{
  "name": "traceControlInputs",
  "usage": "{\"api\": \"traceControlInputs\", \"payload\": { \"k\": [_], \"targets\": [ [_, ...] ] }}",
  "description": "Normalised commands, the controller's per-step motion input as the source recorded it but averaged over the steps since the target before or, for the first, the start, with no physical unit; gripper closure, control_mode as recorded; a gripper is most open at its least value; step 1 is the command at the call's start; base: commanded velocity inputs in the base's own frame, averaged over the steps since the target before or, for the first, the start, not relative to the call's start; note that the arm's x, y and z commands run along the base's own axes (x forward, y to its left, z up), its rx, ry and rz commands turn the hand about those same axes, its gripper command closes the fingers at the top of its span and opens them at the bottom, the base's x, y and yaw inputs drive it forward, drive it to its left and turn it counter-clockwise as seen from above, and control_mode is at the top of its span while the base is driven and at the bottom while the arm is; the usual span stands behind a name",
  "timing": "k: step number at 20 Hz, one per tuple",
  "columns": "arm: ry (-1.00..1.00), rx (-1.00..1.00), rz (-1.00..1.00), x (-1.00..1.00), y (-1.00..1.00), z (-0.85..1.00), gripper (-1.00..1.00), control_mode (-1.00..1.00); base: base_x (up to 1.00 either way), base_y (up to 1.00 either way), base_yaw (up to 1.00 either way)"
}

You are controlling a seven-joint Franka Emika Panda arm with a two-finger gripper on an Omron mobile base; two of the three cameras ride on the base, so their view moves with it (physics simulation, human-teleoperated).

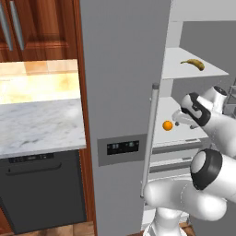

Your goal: Pick the banana and orange from the fridge and place them inside the tupperware on the counter.

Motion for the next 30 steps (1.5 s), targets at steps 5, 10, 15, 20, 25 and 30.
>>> {"api": "traceControlInputs", "payload": {
  "k": [5,10,15,20,25,30],
  "targets": [
    [0.02,0.18,-0.32,0.31,-0.05,-0.22,-1.0,-1.0,0.0,0.0,0.0],
    [0.14,0.18,-0.34,0.3,-0.04,-0.17,-1.0,-1.0,0.0,0.0,0.0],
    [0.17,0.16,-0.26,0.26,-0.08,-0.18,-1.0,-1.0,0.0,0.0,0.0],
    [0.09,0.09,-0.14,0.25,-0.11,-0.21,-1.0,-1.0,0.0,0.0,0.0],
    [0.0,0.04,-0.07,0.24,-0.04,-0.2,-1.0,-1.0,0.0,0.0,0.0],
    [0.0,0.0,-0.03,0.26,0.0,-0.18,-1.0,-1.0,0.0,0.0,0.0]
  ]
}}
